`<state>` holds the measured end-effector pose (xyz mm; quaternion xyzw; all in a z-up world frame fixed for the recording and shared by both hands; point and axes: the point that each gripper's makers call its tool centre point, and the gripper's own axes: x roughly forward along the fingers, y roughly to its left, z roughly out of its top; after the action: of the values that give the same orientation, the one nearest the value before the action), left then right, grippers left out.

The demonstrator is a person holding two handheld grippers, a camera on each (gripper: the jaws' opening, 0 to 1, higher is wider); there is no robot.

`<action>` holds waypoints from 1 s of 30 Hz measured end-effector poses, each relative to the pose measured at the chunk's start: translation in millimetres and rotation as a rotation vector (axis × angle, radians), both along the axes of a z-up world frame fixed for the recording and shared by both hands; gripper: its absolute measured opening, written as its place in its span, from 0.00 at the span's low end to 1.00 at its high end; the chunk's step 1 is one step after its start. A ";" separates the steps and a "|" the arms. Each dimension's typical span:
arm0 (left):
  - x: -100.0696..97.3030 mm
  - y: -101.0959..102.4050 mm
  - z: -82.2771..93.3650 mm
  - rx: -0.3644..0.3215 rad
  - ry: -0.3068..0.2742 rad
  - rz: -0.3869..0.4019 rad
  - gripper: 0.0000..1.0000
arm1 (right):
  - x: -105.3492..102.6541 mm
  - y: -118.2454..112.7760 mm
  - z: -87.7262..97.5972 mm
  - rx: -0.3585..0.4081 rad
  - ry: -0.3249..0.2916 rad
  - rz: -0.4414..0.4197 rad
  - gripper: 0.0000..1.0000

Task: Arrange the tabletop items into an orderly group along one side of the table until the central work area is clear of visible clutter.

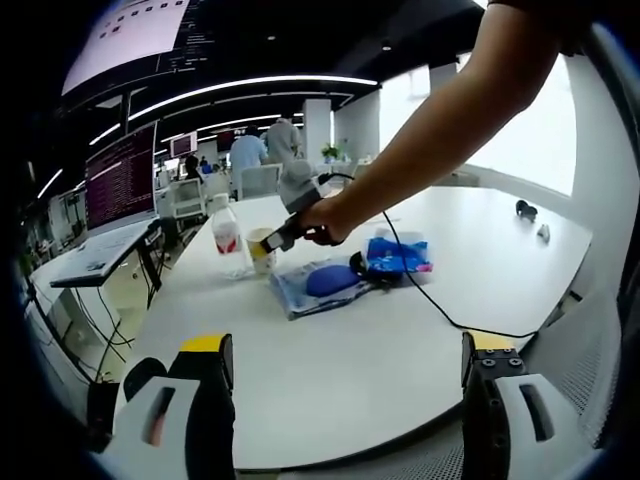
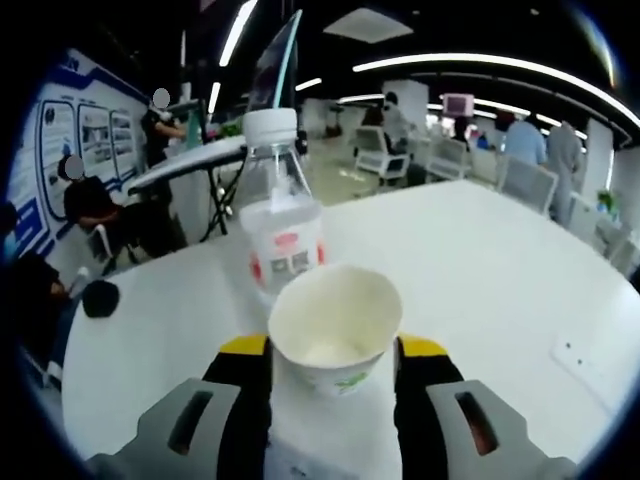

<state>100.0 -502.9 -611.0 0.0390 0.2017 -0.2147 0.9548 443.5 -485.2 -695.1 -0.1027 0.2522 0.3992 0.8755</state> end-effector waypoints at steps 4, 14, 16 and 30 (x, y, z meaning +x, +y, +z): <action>0.2 0.0 0.3 -0.001 0.000 0.001 0.95 | -0.1 1.4 -0.4 0.001 0.000 -0.001 0.46; 0.5 -0.4 1.6 -0.004 -0.006 -0.001 0.94 | -3.2 -2.6 1.2 0.004 0.014 -0.012 0.48; 0.5 -0.8 2.0 -0.006 -0.008 -0.002 0.94 | -2.5 -3.8 1.0 0.000 0.017 -0.014 0.48; 0.1 -2.1 4.4 -0.010 -0.019 -0.009 0.94 | -14.0 -16.0 0.6 -0.002 0.054 -0.023 0.56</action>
<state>100.1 -505.0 -606.6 0.0371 0.1916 -0.2199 0.9558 429.6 -501.2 -694.5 -0.0897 0.2771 0.3916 0.8728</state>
